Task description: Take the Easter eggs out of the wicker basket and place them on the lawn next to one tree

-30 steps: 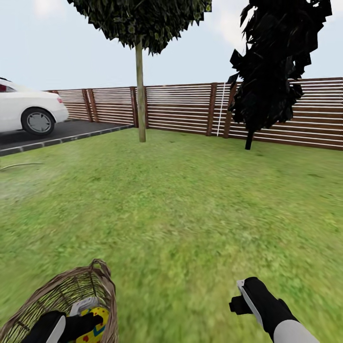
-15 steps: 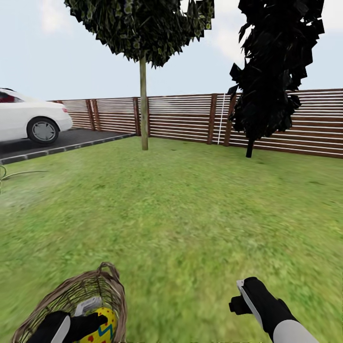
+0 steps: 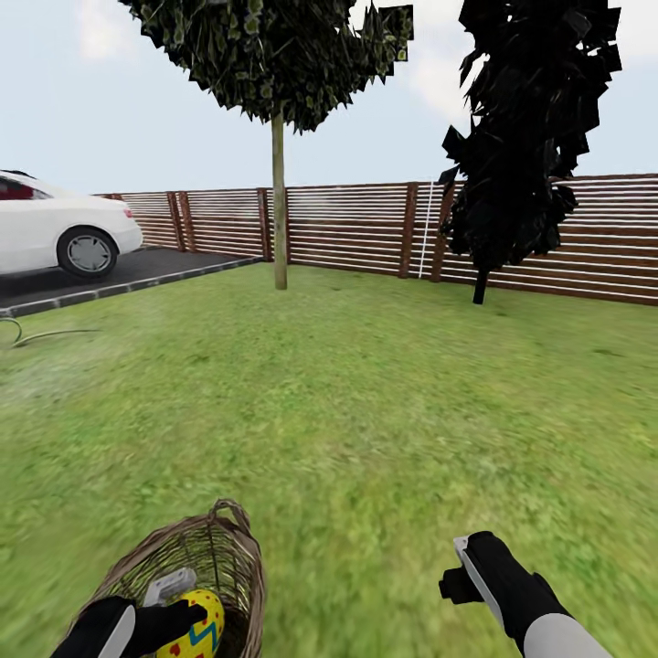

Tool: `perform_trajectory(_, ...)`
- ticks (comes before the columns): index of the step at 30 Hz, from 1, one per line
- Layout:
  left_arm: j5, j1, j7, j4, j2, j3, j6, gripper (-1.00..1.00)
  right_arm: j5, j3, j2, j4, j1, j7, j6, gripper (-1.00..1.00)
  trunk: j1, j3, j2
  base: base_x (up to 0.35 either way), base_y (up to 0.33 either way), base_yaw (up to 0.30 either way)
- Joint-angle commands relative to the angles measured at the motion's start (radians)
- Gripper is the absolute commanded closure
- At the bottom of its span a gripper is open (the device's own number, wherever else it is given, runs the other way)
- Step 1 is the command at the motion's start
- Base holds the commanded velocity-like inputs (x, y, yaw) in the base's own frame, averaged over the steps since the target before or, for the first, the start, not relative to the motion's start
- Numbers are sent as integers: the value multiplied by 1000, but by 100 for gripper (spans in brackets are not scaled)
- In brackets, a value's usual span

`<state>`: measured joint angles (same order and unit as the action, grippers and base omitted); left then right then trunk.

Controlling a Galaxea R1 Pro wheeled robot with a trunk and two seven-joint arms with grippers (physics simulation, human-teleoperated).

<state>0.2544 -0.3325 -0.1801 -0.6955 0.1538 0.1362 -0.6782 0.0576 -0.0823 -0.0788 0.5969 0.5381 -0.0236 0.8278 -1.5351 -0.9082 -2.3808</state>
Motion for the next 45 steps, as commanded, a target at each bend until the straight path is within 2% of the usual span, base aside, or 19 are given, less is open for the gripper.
perform_trajectory(1,-1,0,-4,-1,0,3,-6,100,5,-5,-1,1,0,-2,5,-100,4,2,7,0,0,0)
perform_trajectory(23,-3,0,-4,-1,-2,2,-6,100,7,-7,1,1,0,-1,5,-100,88,71,161,0,0,0)
perform_trajectory(27,-3,0,-3,-1,-14,2,-6,100,7,-7,2,0,0,-1,5,-100,104,84,189,0,0,0)
perform_trajectory(35,-3,0,-2,-1,-16,2,-6,100,7,-7,1,0,0,-1,5,-100,134,109,245,0,2,0)
perform_trajectory(45,-1,0,-2,-1,-16,2,-6,100,8,-7,1,0,0,-1,5,-100,173,140,315,-66,163,0)
